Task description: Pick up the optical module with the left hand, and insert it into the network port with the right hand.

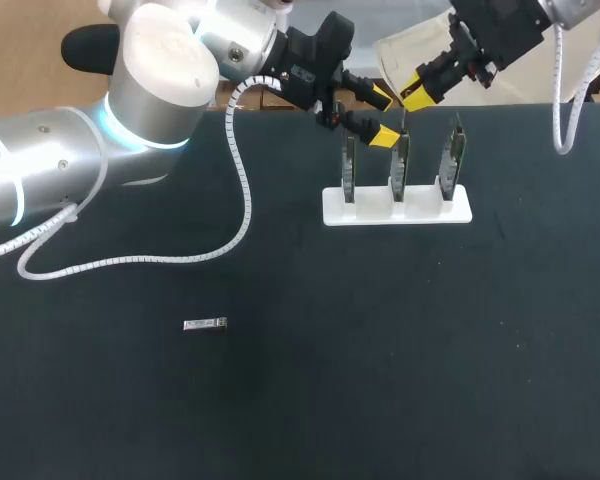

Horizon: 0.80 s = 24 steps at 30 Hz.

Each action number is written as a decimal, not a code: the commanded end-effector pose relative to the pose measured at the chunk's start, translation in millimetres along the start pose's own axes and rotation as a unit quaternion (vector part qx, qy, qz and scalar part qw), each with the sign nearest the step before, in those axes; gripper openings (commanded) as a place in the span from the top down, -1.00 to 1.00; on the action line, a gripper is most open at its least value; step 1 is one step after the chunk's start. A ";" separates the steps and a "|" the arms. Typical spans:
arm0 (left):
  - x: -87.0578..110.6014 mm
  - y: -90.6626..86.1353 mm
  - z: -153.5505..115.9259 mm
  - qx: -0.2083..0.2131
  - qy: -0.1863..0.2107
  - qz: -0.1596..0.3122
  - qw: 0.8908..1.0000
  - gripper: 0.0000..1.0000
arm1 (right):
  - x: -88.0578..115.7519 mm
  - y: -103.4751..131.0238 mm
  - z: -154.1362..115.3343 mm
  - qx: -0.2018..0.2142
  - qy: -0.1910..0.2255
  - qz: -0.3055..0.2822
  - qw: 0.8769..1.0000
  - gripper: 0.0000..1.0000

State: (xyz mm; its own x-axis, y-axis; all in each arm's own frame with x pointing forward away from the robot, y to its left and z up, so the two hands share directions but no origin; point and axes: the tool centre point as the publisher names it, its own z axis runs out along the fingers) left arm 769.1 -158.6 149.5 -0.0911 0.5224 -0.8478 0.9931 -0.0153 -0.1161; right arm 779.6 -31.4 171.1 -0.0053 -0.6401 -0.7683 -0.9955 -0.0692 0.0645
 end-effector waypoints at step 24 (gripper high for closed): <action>-1.0 2.4 0.4 0.002 0.002 0.000 1.000 -1.00 | -0.4 6.5 2.0 0.012 0.001 0.003 1.000 1.00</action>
State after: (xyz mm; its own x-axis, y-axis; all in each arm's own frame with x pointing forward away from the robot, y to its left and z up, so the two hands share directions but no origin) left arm 769.1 -158.6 149.5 -0.0911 0.5224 -0.8478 0.9931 -0.0153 -0.1161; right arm 777.7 -29.4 170.2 -0.0114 -0.6417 -0.7668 -0.9967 -0.0543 0.0603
